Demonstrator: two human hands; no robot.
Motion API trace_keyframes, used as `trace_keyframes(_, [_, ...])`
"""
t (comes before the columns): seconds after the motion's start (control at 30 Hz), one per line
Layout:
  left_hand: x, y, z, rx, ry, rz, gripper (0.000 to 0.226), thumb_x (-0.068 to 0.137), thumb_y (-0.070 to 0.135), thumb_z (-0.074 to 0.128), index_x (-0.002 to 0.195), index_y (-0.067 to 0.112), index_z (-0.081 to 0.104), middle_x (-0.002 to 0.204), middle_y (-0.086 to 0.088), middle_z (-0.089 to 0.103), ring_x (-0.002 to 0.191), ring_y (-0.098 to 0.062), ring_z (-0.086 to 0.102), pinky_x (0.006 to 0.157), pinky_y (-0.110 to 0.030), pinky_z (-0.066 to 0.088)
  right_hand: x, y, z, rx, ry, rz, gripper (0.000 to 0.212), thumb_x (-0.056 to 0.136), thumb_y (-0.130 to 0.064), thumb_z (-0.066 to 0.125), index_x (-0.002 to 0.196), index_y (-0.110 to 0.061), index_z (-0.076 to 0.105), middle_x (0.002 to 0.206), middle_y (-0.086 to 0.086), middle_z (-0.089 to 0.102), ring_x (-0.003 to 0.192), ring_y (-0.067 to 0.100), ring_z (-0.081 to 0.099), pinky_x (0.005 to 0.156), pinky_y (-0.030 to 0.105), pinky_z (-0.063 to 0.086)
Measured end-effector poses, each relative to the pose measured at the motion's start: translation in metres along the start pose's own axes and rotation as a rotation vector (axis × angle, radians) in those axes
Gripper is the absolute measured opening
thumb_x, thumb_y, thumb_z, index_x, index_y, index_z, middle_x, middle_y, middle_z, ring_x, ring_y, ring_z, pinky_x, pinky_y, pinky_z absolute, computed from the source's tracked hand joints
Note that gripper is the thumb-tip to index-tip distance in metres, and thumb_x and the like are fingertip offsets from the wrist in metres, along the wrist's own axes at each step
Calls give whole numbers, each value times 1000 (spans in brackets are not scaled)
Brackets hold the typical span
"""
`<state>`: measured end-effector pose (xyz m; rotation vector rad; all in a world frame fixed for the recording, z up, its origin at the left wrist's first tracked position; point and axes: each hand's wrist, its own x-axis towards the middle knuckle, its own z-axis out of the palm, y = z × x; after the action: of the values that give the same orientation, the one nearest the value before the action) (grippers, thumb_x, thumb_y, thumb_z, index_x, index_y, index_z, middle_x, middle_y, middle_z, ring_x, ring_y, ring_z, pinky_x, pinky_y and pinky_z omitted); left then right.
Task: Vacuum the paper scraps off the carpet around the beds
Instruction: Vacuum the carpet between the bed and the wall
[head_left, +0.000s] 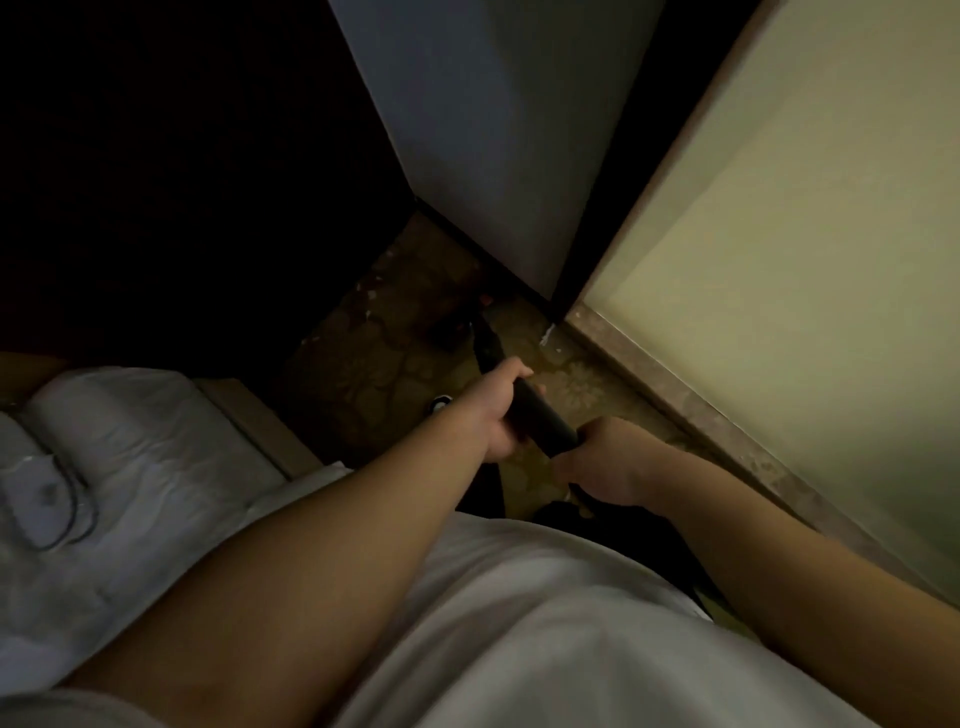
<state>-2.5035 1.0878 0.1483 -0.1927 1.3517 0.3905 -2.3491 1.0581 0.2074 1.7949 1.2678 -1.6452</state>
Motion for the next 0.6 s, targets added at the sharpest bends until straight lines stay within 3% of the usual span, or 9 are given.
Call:
trace_keyframes(0.1, [-4, 43, -34, -19, 29, 17, 26, 93, 32, 63, 110, 13, 61, 91, -3, 62, 93, -22, 61, 108, -44, 44, 19, -53, 5, -65, -2, -40, 23, 86, -39, 68, 90, -17, 71, 87, 4, 72, 77, 21, 68, 62, 29, 49])
trace_keyframes(0.33, [-7, 124, -106, 14, 101, 40, 20, 98, 33, 55, 97, 14, 59, 89, -1, 58, 89, -20, 58, 103, -39, 43, 65, -151, 24, 53, -61, -67, 16, 89, -24, 71, 82, -10, 71, 62, -3, 68, 47, 8, 61, 43, 19, 44])
trace_keyframes(0.5, [-4, 147, -140, 16, 117, 22, 18, 100, 32, 53, 97, 15, 58, 89, -1, 59, 87, -20, 57, 87, -37, 44, 90, -180, 41, 15, -84, -83, 17, 89, -24, 71, 77, -12, 71, 53, -6, 66, 42, 5, 59, 44, 20, 46])
trace_keyframes(0.6, [-2, 152, -153, -1, 110, 7, 20, 101, 31, 53, 94, 14, 59, 88, -2, 58, 84, -21, 58, 82, -37, 45, 101, -191, 49, -69, -89, -84, 18, 89, -32, 71, 82, -16, 72, 65, -5, 69, 53, 7, 63, 49, 23, 47])
